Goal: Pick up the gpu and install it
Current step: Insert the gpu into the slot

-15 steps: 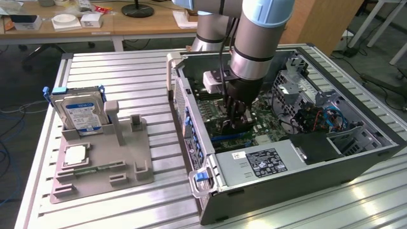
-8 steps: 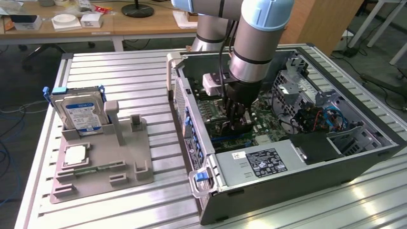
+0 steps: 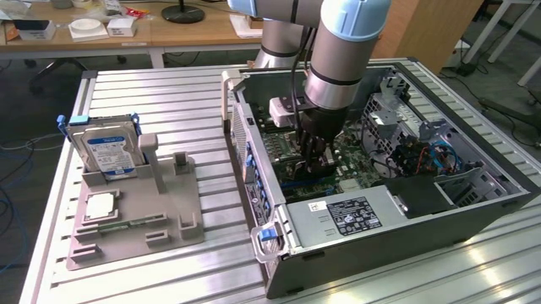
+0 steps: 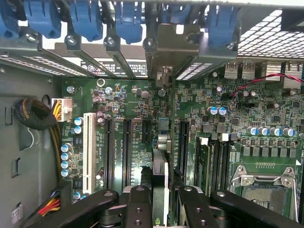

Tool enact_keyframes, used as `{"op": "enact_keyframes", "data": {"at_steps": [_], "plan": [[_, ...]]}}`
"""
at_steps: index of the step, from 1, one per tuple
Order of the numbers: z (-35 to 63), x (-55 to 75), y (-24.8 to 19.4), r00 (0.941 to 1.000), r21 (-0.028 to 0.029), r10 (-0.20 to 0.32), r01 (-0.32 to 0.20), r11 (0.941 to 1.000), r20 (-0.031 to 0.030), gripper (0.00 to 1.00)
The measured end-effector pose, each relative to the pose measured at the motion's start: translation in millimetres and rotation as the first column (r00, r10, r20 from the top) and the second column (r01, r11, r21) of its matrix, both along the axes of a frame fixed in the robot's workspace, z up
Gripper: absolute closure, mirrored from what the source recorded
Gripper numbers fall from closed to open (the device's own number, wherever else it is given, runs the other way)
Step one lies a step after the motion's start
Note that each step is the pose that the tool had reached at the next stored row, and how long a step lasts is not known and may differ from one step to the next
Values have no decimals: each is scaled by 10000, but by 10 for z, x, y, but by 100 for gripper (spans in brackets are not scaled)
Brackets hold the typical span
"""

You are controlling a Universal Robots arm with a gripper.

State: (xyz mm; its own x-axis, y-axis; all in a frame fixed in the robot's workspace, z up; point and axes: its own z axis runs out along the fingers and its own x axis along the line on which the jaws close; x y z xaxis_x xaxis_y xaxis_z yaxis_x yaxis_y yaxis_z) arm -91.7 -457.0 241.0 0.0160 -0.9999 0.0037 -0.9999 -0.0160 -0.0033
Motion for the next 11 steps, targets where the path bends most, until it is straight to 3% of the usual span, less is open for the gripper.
{"op": "enact_keyframes", "data": {"at_steps": [11], "plan": [[-16, 0, 0, 10000, -2, 0, 0, 10000, -1, 73]]}}
